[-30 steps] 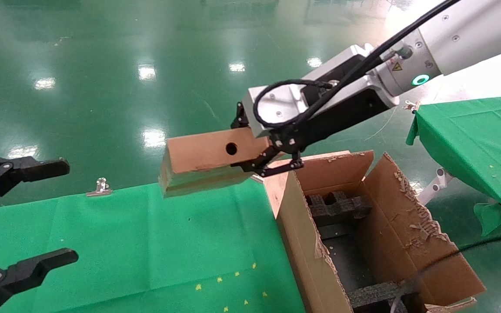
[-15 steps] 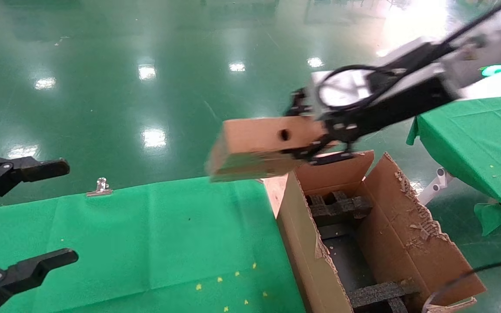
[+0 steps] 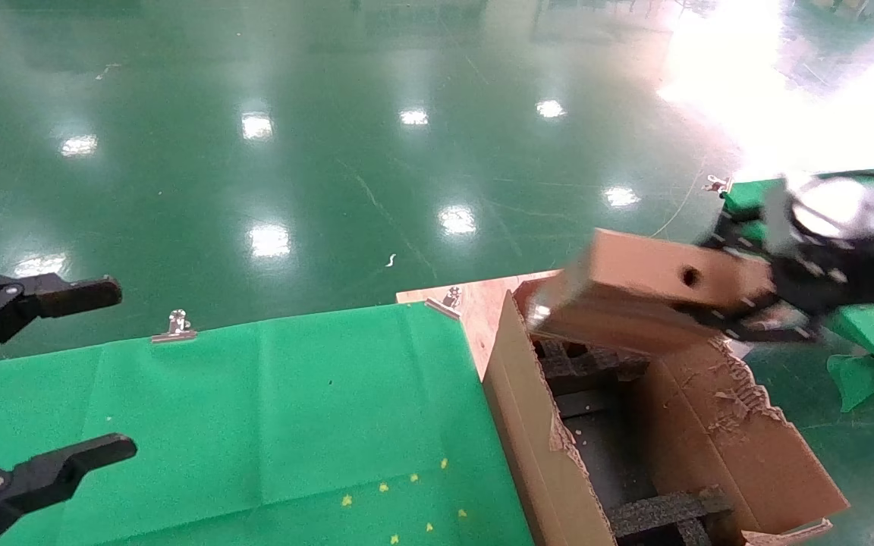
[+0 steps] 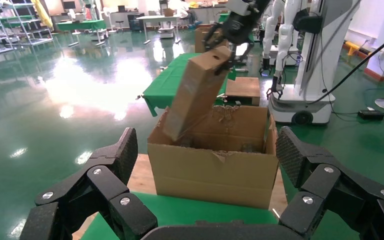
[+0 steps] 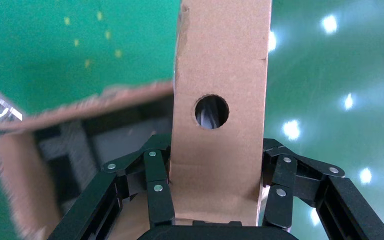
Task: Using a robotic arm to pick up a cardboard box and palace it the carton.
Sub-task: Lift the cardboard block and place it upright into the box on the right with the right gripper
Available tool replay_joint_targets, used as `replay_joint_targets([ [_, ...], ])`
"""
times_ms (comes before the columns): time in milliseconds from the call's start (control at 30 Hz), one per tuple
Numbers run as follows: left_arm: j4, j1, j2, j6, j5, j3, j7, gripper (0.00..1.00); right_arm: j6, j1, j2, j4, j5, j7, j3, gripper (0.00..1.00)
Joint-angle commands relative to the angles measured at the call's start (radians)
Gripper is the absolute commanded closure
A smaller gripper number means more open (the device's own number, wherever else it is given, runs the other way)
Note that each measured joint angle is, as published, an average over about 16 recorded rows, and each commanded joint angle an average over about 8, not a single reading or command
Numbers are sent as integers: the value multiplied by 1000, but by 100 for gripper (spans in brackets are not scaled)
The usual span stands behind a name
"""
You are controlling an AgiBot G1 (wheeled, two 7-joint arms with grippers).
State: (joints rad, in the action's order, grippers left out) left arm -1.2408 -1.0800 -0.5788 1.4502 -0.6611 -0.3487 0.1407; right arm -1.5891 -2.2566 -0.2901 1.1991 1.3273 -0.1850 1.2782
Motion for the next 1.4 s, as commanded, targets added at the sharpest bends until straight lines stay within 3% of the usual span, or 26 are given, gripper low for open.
replay_joint_targets([
  [33, 0, 0, 0, 0, 0, 0, 0, 0, 0, -13, 61, 37, 5, -25, 27, 100],
  [300, 0, 0, 0, 0, 0, 0, 0, 0, 11, -40, 152, 100, 20, -74, 61, 100],
  [700, 0, 0, 0, 0, 0, 0, 0, 0, 50, -21, 156, 75, 5, -123, 73, 100],
  [1400, 0, 0, 0, 0, 0, 0, 0, 0, 439, 159, 361, 134, -40, -727, 223, 100],
])
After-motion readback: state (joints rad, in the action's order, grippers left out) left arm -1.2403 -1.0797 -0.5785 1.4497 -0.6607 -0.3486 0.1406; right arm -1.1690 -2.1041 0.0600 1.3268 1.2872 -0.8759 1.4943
